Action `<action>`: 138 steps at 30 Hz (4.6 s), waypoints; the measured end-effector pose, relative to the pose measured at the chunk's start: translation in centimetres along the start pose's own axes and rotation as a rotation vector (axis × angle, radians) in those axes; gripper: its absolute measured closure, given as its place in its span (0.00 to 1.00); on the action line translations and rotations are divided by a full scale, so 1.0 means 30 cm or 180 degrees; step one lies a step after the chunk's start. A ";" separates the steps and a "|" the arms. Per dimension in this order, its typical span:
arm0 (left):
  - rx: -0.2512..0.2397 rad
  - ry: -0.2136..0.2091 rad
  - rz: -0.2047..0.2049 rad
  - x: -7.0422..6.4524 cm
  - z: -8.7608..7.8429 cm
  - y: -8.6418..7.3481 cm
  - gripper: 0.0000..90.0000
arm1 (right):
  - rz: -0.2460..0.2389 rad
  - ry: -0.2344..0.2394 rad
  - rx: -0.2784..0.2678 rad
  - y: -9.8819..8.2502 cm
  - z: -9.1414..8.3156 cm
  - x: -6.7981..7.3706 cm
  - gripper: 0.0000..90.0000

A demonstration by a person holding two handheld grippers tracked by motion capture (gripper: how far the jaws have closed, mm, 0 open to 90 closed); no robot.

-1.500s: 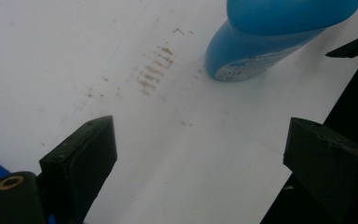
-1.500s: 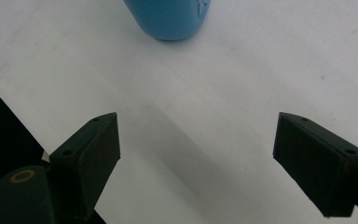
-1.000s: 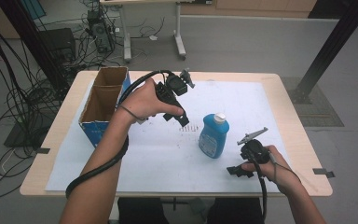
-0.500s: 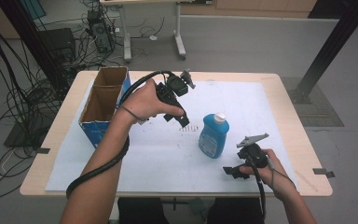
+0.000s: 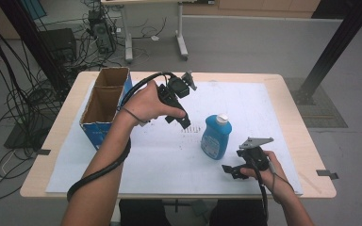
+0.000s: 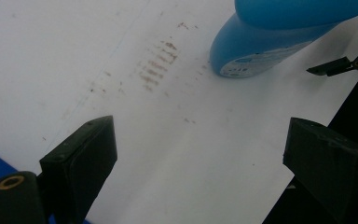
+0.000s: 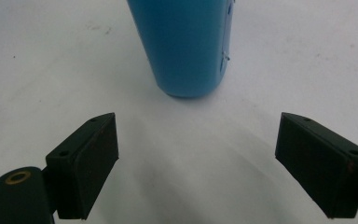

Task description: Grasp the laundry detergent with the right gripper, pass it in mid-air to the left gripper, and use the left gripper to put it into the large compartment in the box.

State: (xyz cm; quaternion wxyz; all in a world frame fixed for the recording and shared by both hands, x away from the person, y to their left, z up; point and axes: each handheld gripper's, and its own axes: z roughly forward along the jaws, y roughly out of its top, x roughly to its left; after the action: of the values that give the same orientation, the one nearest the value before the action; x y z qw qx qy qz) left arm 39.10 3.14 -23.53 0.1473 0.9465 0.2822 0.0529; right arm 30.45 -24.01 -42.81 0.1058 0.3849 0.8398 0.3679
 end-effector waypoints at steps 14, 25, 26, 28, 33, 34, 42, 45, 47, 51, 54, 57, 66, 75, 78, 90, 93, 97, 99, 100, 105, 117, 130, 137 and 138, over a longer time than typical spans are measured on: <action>0.0017 0.0016 -0.0006 -0.005 0.003 0.004 0.11 | 0.0055 -0.0059 -0.0505 -0.009 0.010 0.006 0.14; -0.0001 0.0012 0.0007 -0.013 0.003 0.005 0.11 | 0.0099 -0.0069 -0.0795 -0.012 0.012 0.013 0.14; 0.0001 0.0012 0.0011 -0.013 0.002 0.005 0.11 | 0.0102 -0.0066 -0.0813 -0.013 0.013 0.014 0.14; -0.0003 0.0014 0.0007 -0.014 0.002 0.005 0.11 | 0.0103 -0.0072 -0.0855 -0.013 0.014 0.015 0.14; 0.0013 0.0013 0.0014 -0.015 0.004 0.004 0.11 | 0.0132 -0.0025 -0.0985 -0.014 0.016 0.017 0.14; 0.0015 0.0017 0.0010 -0.014 0.003 0.004 0.11 | 0.0129 -0.0034 -0.1021 -0.014 0.018 0.018 0.14; 0.0003 0.0018 0.0004 -0.015 0.001 0.002 0.11 | 0.0078 -0.0022 -0.1095 -0.018 0.029 0.021 0.14; 0.0012 0.0013 0.0005 -0.015 0.002 0.001 0.11 | 0.0044 -0.0050 -0.1145 -0.018 0.032 0.024 0.14; 0.0010 0.0010 0.0003 -0.016 0.002 0.001 0.11 | 0.0033 -0.0085 -0.1193 -0.017 0.034 0.024 0.14; 0.0016 0.0016 0.0005 -0.014 0.000 0.001 0.11 | 0.0001 -0.0096 -0.1243 -0.013 0.041 0.025 0.14; 0.0000 0.0014 0.0011 -0.015 -0.003 0.001 0.11 | -0.0028 -0.0117 -0.1260 -0.008 0.047 0.027 0.14; 0.0009 0.0023 0.0029 -0.017 -0.003 0.001 0.11 | -0.0051 -0.0128 -0.1284 -0.003 0.055 0.029 0.14; 0.0022 0.0031 0.0023 -0.011 -0.002 -0.004 0.11 | -0.0106 -0.0165 -0.1344 0.029 0.071 0.031 0.14; 0.0037 0.0039 0.0006 -0.003 -0.006 -0.008 0.11 | -0.0119 -0.0150 -0.1390 0.049 0.095 0.041 0.14; 0.0038 0.0036 0.0008 -0.002 -0.005 -0.007 0.11 | -0.0126 -0.0140 -0.1398 0.053 0.103 0.044 0.14; 0.0032 0.0031 -0.0008 0.001 -0.004 -0.010 0.11 | -0.0144 -0.0174 -0.1491 0.067 0.129 0.048 0.14; 0.0025 0.0029 -0.0002 0.001 -0.009 -0.011 0.11 | -0.0152 -0.0192 -0.1501 0.069 0.135 0.051 0.14; 0.0001 0.0022 -0.0009 0.000 -0.011 -0.010 0.11 | -0.0127 -0.0231 -0.1542 0.074 0.143 0.051 0.14; 0.0014 0.0022 0.0004 0.000 -0.011 -0.008 0.11 | -0.0107 -0.0231 -0.1560 0.075 0.146 0.050 0.14; 0.0017 0.0022 0.0004 0.000 -0.010 -0.007 0.11 | -0.0107 -0.0241 -0.1566 0.076 0.147 0.050 0.14; 0.0028 0.0028 0.0007 -0.001 -0.008 -0.005 0.11 | -0.0100 -0.0240 -0.1587 0.077 0.146 0.051 0.14; 0.0039 0.0023 0.0019 -0.006 -0.004 0.001 0.11 | -0.0077 -0.0246 -0.1600 0.075 0.142 0.050 0.14; 0.0047 0.0043 0.0020 -0.009 0.001 0.002 0.11 | -0.0063 -0.0250 -0.1609 0.072 0.138 0.047 0.14; 0.0041 0.0037 0.0024 -0.009 0.001 0.003 0.11 | -0.0059 -0.0253 -0.1615 0.074 0.140 0.049 0.14; 0.0043 0.0036 0.0023 -0.009 0.002 0.003 0.11 | -0.0061 -0.0251 -0.1618 0.074 0.140 0.050 0.14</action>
State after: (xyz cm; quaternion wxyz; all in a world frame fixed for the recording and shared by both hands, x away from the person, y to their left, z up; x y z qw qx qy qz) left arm 38.92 2.89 -23.54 0.1391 0.9482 0.2800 0.0569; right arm 32.63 -19.72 -44.07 0.2354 0.3521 0.7192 0.5508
